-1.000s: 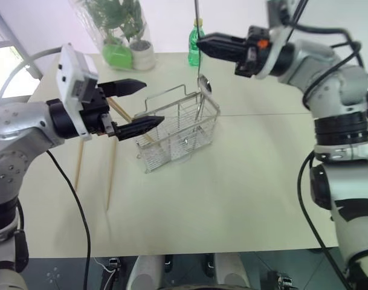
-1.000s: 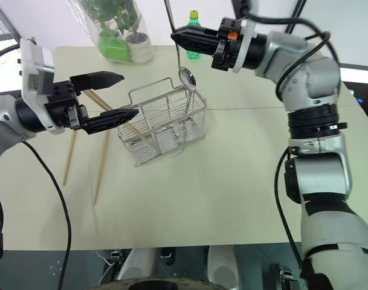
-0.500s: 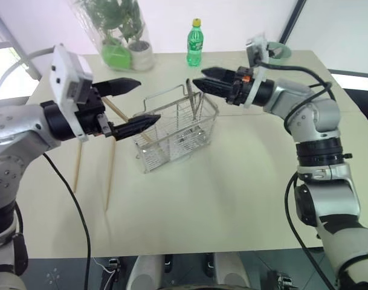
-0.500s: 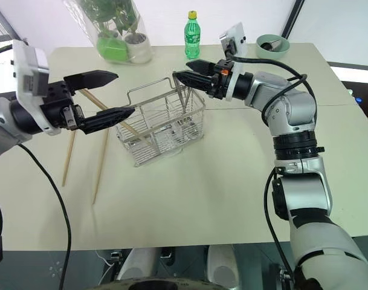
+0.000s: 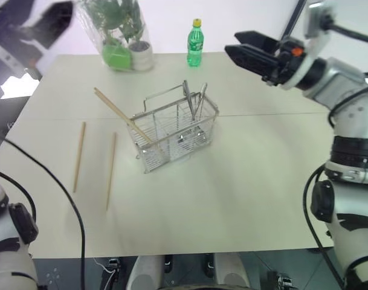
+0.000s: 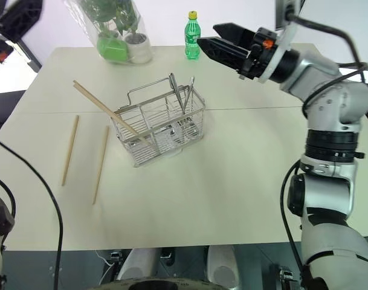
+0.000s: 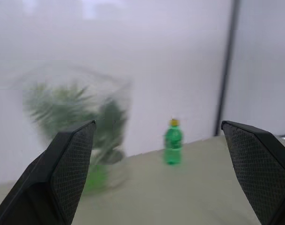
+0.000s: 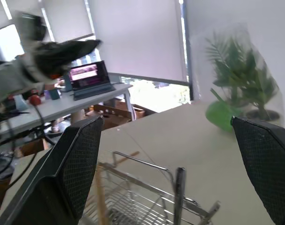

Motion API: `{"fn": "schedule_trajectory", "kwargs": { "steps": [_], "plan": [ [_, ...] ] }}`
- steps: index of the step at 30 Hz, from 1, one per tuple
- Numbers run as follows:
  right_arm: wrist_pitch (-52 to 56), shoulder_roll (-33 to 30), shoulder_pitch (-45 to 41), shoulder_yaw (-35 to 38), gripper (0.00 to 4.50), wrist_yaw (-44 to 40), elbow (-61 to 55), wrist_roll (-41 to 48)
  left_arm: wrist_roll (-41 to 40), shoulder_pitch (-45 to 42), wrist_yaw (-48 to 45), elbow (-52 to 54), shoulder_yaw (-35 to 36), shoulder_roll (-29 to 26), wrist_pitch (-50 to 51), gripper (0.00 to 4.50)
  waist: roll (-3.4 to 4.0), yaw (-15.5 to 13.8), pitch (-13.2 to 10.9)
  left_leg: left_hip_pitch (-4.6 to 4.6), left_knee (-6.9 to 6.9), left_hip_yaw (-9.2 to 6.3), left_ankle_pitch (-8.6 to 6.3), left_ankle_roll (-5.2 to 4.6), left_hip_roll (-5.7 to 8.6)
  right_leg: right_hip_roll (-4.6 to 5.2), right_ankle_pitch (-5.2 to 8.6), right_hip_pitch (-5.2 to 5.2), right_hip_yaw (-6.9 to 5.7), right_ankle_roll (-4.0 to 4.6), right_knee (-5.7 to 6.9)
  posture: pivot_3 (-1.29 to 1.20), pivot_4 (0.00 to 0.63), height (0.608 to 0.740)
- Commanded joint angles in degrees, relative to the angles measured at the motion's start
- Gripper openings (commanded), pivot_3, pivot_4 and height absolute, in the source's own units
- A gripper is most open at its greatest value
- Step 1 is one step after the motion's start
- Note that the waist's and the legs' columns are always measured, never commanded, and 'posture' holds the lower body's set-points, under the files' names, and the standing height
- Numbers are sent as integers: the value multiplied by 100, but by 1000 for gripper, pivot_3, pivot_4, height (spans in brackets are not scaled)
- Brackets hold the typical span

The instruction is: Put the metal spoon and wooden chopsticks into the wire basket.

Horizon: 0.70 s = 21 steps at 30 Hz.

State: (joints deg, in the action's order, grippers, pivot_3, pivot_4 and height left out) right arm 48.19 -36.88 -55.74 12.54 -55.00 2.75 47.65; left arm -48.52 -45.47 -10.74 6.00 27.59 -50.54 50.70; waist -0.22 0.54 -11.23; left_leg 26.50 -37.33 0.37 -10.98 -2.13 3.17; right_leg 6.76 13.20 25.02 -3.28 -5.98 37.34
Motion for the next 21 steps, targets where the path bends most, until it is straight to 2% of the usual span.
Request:
{"fn": "schedule_trajectory", "kwargs": {
  "steps": [1, 3, 6, 12, 21],
  "plan": [
    [320, -197, 464, 182, 4463, -262, -675, 489, 748, -85, 670, -509, -265, -132, 364, 4500, -14, 1, 5, -3, 0, 0, -1, 0, 0, 0, 0, -4, 0, 0, -1, 0, 150, 684],
    [410, -339, 843, 162, 4463, -411, -1071, 625, 1094, -46, 994, -851, -453, -38, 666, 4500, -18, -16, 6, -5, -3, 0, -1, 1, 1, 2, 0, -8, 0, 0, -3, 0, 150, 684],
    [549, -528, 1268, 161, 4463, -588, -1508, 834, 1388, 54, 986, -1274, -805, 145, 1053, 4500, -20, -59, 4, -2, -4, 0, -3, 4, 1, 8, 0, -4, 1, 0, -3, 0, 150, 684],
    [655, -594, 1531, 298, 4463, -309, -1863, 1088, 1885, 34, 854, -2083, -1334, 591, 1605, 4500, -31, -125, 4, 5, -3, 0, -12, 20, 0, 20, -1, 8, 6, 2, -7, 0, 150, 684],
    [688, -657, 1871, 646, 4463, 295, -2302, 1543, 2733, -256, 462, -3532, -1890, 1216, 1100, 4500, -49, -148, 8, 28, -1, -2, -12, 20, 0, 31, -3, 25, 4, 4, -14, 0, 150, 684]
  ]
}}
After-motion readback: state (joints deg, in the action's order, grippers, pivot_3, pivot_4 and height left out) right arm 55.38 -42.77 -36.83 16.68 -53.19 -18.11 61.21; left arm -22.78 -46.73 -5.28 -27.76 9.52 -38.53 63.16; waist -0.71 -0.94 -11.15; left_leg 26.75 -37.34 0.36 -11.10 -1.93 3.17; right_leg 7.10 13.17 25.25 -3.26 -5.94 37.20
